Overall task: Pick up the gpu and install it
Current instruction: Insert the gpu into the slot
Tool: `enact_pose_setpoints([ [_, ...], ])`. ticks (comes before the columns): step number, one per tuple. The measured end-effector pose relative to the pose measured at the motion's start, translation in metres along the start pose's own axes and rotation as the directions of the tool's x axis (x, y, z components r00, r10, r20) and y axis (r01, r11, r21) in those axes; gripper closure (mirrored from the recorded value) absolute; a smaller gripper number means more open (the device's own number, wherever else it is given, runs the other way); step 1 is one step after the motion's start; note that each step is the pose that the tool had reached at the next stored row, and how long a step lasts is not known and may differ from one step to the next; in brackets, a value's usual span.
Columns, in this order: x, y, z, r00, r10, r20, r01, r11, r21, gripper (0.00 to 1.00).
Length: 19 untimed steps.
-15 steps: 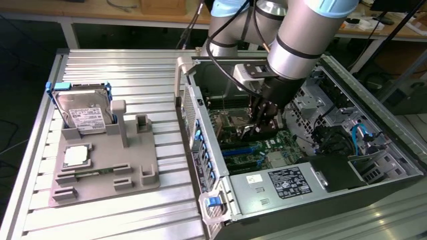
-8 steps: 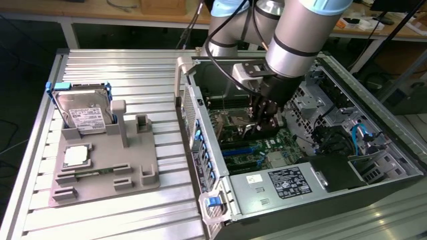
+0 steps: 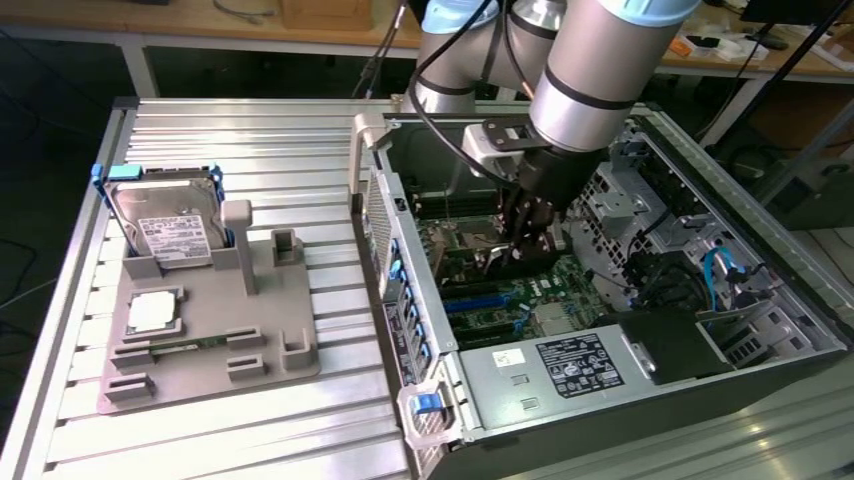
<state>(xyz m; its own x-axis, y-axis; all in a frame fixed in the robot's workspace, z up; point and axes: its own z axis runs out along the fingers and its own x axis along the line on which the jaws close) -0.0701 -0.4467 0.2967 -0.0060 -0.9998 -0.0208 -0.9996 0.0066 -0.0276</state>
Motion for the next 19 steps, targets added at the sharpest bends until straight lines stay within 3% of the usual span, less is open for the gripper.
enact_pose_setpoints([
  [8, 0.003, 0.0009, 0.009, 1.0, 0.0, 0.0001, 0.0, 1.0, 0.0013, 0.73],
  [12, 0.003, 0.0066, 0.0109, 1.0, 0.0, -0.0001, 0.0, 1.0, 0.0013, 0.73],
  [19, 0.006, 0.0071, 0.0115, 1.0, 0.0, -0.0001, 0.0, 1.0, 0.0013, 0.73],
])
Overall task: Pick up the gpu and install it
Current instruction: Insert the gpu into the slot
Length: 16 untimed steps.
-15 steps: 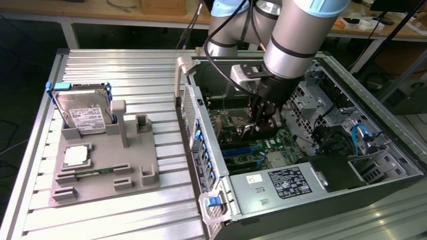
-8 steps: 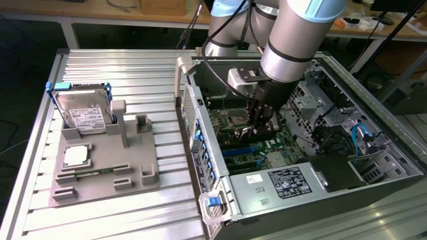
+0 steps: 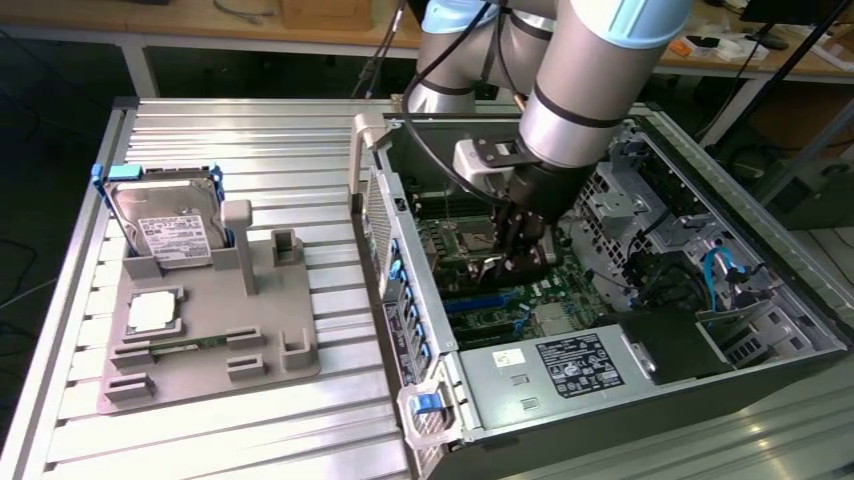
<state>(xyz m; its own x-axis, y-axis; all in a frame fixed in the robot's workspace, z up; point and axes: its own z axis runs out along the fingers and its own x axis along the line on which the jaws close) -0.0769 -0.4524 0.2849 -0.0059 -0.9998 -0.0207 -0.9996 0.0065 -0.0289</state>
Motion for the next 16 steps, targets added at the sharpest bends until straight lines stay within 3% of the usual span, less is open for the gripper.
enact_pose_setpoints([
  [8, 0.0006, 0.0005, 0.0013, 0.9993, 0.038, -0.0012, -0.038, 0.9993, 0.0008, 0.73],
  [16, 0.0019, 0.0037, 0.0023, 0.9993, 0.038, -0.001, -0.038, 0.9993, 0.001, 0.73],
])
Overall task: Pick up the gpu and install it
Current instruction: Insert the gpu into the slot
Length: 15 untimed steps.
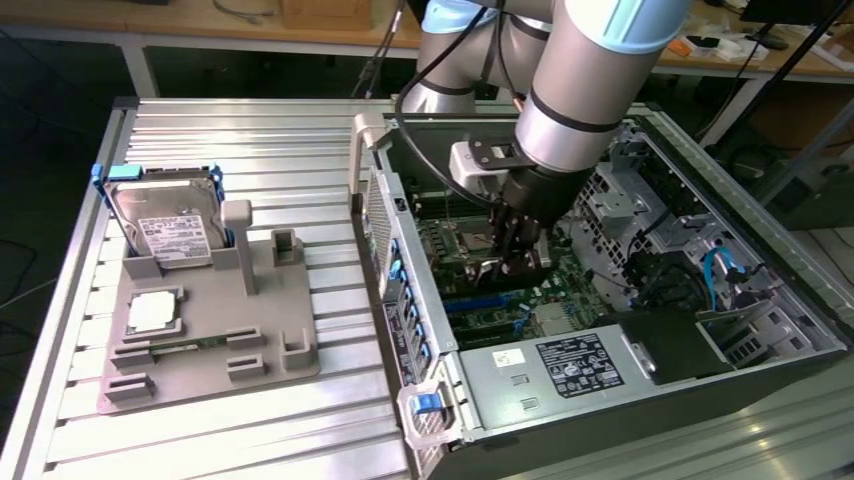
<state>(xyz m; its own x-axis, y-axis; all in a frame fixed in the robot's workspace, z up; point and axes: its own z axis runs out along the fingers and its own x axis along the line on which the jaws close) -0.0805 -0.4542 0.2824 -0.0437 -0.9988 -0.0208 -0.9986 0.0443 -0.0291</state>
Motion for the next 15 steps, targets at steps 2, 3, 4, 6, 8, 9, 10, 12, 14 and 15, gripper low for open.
enact_pose_setpoints([
  [2, 0.0023, 0.0, 0.0004, 1.0, 0.0, 0.0, 0.0, 1.0, 0.0, 0.73],
  [3, 0.0032, -0.0001, 0.0007, 1.0, 0.0, 0.0, 0.0, 1.0, 0.0, 0.73],
  [4, 0.0037, 0.0, 0.0009, 1.0, 0.0, 0.0, 0.0, 1.0, 0.0, 0.73],
  [6, 0.0038, 0.0008, 0.0012, 1.0, 0.0, 0.0, 0.0, 1.0, 0.0001, 0.73],
  [8, 0.0039, 0.003, 0.0015, 1.0, 0.0, 0.0001, 0.0, 1.0, 0.0002, 0.73],
  [9, 0.004, 0.0042, 0.0015, 1.0, 0.0, 0.0, 0.0, 1.0, 0.0002, 0.73],
  [10, 0.004, 0.0052, 0.0016, 1.0, 0.0, 0.0, 0.0, 1.0, 0.0003, 0.73],
  [12, 0.0042, 0.006, 0.0021, 1.0, 0.0, 0.0001, 0.0, 1.0, 0.0004, 0.73],
  [14, 0.0047, 0.0061, 0.0028, 1.0, 0.0, 0.0001, 0.0, 1.0, 0.0008, 0.73],
  [15, 0.005, 0.0062, 0.0029, 1.0, 0.0, 0.0, 0.0, 1.0, 0.0008, 0.73],
])
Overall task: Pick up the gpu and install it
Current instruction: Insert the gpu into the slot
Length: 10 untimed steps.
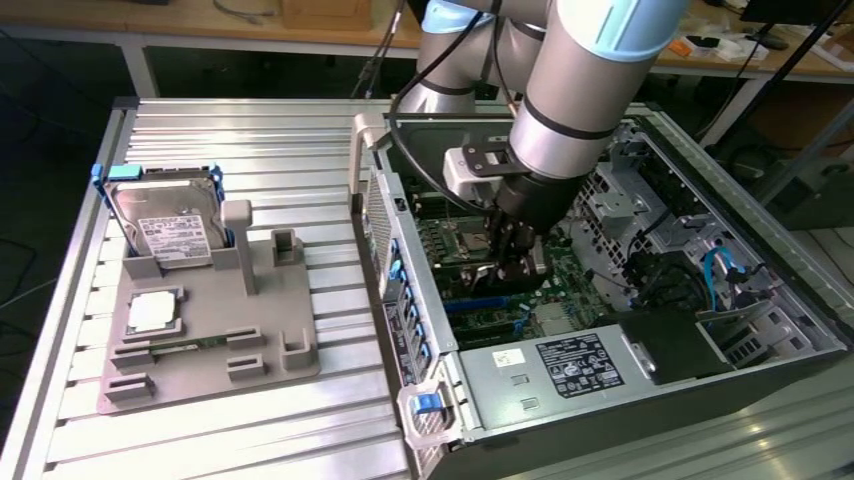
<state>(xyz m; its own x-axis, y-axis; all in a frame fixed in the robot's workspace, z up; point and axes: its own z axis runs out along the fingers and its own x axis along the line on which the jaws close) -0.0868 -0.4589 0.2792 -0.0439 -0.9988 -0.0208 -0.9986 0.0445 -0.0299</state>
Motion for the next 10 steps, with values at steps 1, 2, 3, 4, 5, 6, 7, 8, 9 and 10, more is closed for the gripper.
enact_pose_setpoints([
  [1, 0.0002, 0.0001, 0.0002, 1.0, 0.0, -0.0001, 0.0, 1.0, 0.0, 0.73],
  [2, 0.0003, 0.0001, 0.0003, 1.0, 0.0, 0.0, 0.0, 1.0, 0.0001, 0.73],
  [3, 0.0005, 0.0002, 0.0004, 1.0, 0.0, 0.0, 0.0, 1.0, 0.0001, 0.73],
  [4, 0.0009, 0.0003, 0.0005, 1.0, 0.0, -0.0001, 0.0, 1.0, 0.0001, 0.73],
  [5, 0.0013, 0.0003, 0.0005, 1.0, 0.0, -0.0001, 0.0, 1.0, 0.0, 0.73],
  [6, 0.0021, 0.0003, 0.0007, 1.0, 0.0, 0.0, 0.0, 1.0, 0.0001, 0.73],
  [7, 0.0026, 0.0003, 0.0008, 1.0, 0.0, 0.0, 0.0, 1.0, 0.0001, 0.73],
  [8, 0.0031, 0.0002, 0.0008, 1.0, 0.0, 0.0, 0.0, 1.0, 0.0001, 0.73],
  [9, 0.0038, 0.0002, 0.0009, 1.0, 0.0, 0.0, 0.0, 1.0, 0.0001, 0.73],
  [10, 0.0041, 0.0002, 0.001, 1.0, 0.0, 0.0, 0.0, 1.0, 0.0002, 0.73],
])
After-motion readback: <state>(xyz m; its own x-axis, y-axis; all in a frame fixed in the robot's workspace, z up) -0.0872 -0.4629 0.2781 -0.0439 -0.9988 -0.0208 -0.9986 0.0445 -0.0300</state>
